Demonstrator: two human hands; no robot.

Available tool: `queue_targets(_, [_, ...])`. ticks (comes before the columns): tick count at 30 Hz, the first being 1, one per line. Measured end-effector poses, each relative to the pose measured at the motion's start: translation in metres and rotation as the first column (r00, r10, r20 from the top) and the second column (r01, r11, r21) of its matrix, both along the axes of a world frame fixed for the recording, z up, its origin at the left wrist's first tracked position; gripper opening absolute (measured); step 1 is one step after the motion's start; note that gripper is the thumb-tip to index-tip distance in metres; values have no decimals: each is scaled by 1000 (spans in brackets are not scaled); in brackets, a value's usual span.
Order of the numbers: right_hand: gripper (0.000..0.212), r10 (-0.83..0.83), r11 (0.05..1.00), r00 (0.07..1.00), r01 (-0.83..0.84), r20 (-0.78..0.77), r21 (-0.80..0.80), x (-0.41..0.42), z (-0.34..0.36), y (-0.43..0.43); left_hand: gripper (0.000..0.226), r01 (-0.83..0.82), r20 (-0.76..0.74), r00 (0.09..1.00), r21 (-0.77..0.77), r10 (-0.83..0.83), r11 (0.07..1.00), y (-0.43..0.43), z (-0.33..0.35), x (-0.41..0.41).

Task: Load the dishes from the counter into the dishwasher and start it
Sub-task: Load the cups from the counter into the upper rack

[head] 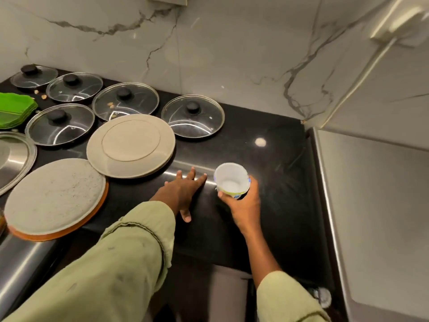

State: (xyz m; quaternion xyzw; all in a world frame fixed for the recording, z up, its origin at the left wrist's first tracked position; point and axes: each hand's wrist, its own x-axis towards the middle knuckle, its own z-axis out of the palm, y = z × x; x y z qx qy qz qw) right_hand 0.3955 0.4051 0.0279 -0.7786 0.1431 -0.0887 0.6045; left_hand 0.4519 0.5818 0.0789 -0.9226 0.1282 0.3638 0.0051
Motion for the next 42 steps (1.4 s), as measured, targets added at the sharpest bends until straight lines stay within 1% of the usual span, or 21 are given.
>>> queue_targets(2, [80, -8, 999, 1000, 8, 3, -35, -32, -3, -6, 141, 34, 93, 995, -33, -31, 999, 1, 4, -13])
queue_targets(3, [81, -17, 999, 1000, 17, 7, -42, -46, -4, -7, 137, 41, 171, 985, -40, -34, 998, 3, 6, -24])
queue_targets(5, [79, -32, 999, 999, 33, 8, -41, -67, -5, -10, 125, 32, 357, 934, -61, -8, 998, 2, 5, -52])
queue_targets(7, [78, -27, 999, 1000, 28, 13, -44, -85, -3, -9, 106, -8, 483, 874, -107, 59, 994, 2, -2, -91])
queue_targets(10, [78, -13, 999, 999, 14, 29, -40, -104, 3, -6, 82, -33, 523, 845, -158, 112, 987, -2, -14, -148])
queue_targets(12, [79, -4, 999, 999, 5, 38, -35, -117, 8, -6, 72, -33, 535, 836, -176, 123, 984, -4, -19, -178])
queue_targets(14, [80, 4, 999, 998, -2, 55, -36, -133, 12, -6, 68, -32, 562, 816, -195, 139, 980, -4, -18, -204])
queue_targets(18, [78, 26, 999, 995, -22, 98, -36, -181, 16, -4, 68, -19, 621, 768, -222, 156, 975, 1, -14, -253])
queue_targets(20, [77, 25, 999, 994, -20, 110, -46, -208, 16, -2, 68, -20, 634, 753, -247, 177, 969, 4, -14, -278])
queue_targets(22, [77, 21, 998, 993, -13, 120, -68, -240, 17, 1, 68, -16, 641, 748, -241, 171, 970, 7, -16, -308])
queue_targets(28, [86, -10, 993, 998, 17, 68, -114, -342, -3, -9, 65, 27, 577, 810, -216, 106, 976, -1, -32, -398])
queue_targets(30, [89, -23, 995, 999, 27, 46, -92, -376, -7, -14, 64, 66, 549, 834, -201, 56, 977, -6, -39, -426])
queue_targets(33, [87, -64, 995, 998, 64, 2, -79, -431, -10, -33, 63, 171, 504, 862, -173, -62, 970, -28, -44, -468])
queue_targets(37, [84, -126, 990, 992, 123, -32, -74, -484, -9, -74, 62, 288, 469, 865, -172, -179, 942, -75, -38, -501])
queue_targets(42, [91, -206, 978, 973, 202, -105, -50, -540, -20, -132, 63, 396, 409, 858, -143, -311, 907, -139, -44, -529])
